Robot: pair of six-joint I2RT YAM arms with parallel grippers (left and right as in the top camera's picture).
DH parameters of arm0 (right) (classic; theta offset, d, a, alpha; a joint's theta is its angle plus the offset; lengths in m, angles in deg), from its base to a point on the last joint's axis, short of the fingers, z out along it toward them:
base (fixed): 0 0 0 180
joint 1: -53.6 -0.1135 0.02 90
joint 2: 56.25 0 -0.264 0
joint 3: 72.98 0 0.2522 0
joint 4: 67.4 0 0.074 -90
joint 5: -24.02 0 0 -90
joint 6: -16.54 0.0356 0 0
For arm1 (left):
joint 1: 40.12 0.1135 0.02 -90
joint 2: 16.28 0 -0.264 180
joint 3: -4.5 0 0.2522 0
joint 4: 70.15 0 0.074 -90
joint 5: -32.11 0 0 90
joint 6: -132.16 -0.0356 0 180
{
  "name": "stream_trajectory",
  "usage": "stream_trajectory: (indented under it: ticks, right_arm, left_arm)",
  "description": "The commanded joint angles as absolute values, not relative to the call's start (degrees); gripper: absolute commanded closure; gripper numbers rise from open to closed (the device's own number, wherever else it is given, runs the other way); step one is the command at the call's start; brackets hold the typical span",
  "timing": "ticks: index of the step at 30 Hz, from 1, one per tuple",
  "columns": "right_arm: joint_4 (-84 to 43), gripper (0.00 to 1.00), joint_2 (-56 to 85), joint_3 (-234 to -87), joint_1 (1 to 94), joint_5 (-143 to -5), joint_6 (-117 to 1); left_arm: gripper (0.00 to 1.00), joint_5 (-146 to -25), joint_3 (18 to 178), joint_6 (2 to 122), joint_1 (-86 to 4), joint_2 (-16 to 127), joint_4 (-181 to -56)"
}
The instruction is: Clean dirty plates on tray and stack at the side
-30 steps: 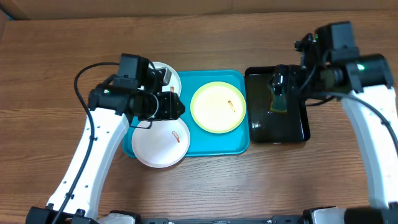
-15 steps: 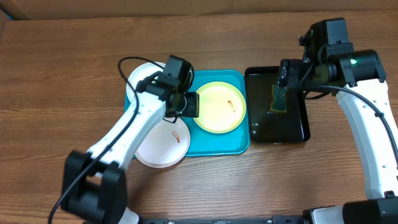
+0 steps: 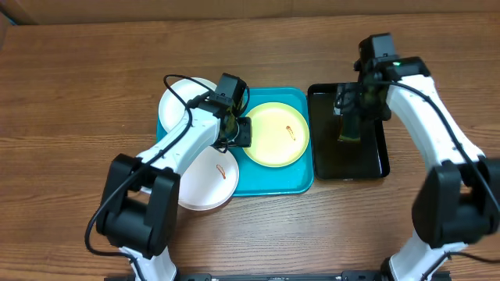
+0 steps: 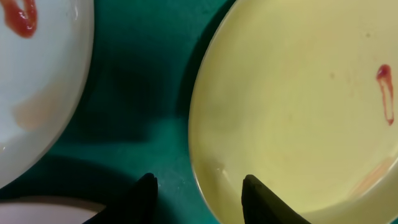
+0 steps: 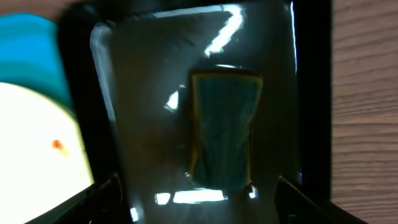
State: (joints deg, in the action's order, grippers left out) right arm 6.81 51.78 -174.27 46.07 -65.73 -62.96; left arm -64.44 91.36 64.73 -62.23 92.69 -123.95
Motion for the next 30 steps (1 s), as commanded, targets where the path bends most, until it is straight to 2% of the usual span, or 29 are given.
stream_trajectory:
  ticks: [1,11,15,17,18,19,20,21,22,23,24,25,26,27,28,30]
  right_arm:
    - [6.18,0.2,54.03,-173.28,46.24,-64.2,-62.57]
    - [2.68,0.19,60.41,-168.12,46.22,-62.14,-61.23]
    - [2.2,0.25,60.52,-166.97,46.22,-65.23,-61.25]
    - [2.13,0.45,60.52,-166.66,46.22,-65.68,-61.23]
    - [2.18,0.62,60.52,-166.53,46.22,-65.66,-61.25]
    - [2.37,0.72,60.52,-166.51,46.22,-65.66,-61.25]
    - [2.57,0.89,60.52,-166.51,46.22,-65.66,-61.23]
    - [2.85,0.96,60.52,-166.51,46.22,-65.66,-61.23]
    - [3.03,0.96,60.52,-166.51,46.22,-65.68,-61.23]
    - [3.05,0.92,60.52,-166.51,46.22,-65.68,-61.21]
    - [3.05,0.53,60.52,-166.51,46.22,-65.68,-61.19]
    - [2.96,0.25,60.52,-166.51,46.22,-65.66,-61.17]
    - [2.61,0.11,60.52,-166.53,46.22,-65.64,-61.19]
    - [1.98,0.03,60.52,-166.53,46.24,-65.6,-61.23]
    - [0.91,0.0,60.52,-166.53,46.31,-65.42,-61.25]
    - [-1.17,0.0,60.52,-166.53,46.33,-64.26,-61.25]
  left_arm:
    - [0.56,-63.39,91.43,65.34,-62.3,94.44,-123.29]
    - [0.58,-63.44,91.43,65.36,-62.27,95.14,-120.23]
    - [0.63,-63.46,91.43,65.36,-62.32,95.14,-119.55]
    - [0.67,-63.46,91.43,65.36,-62.32,95.14,-119.18]
    - [0.69,-63.46,91.43,65.36,-62.32,95.14,-119.05]
    - [0.7,-63.46,91.43,65.36,-62.32,95.14,-118.98]
    - [0.71,-63.44,91.43,65.36,-62.32,95.14,-118.98]
    - [0.73,-63.44,91.43,65.34,-62.32,95.14,-119.01]
    - [0.74,-63.44,91.43,65.34,-62.32,95.14,-119.05]
    - [0.74,-63.44,91.43,65.32,-62.32,95.14,-119.07]
    - [0.75,-63.41,91.43,65.32,-62.32,95.14,-119.18]
    - [0.74,-63.41,91.43,65.32,-62.3,95.14,-119.25]
    - [0.72,-63.41,91.43,65.32,-62.27,95.14,-119.27]
    - [0.7,-63.41,91.43,65.32,-62.27,95.14,-119.33]
    - [0.7,-63.44,91.43,65.32,-62.3,95.14,-119.38]
    - [0.69,-63.44,91.43,65.32,-62.3,95.14,-119.44]
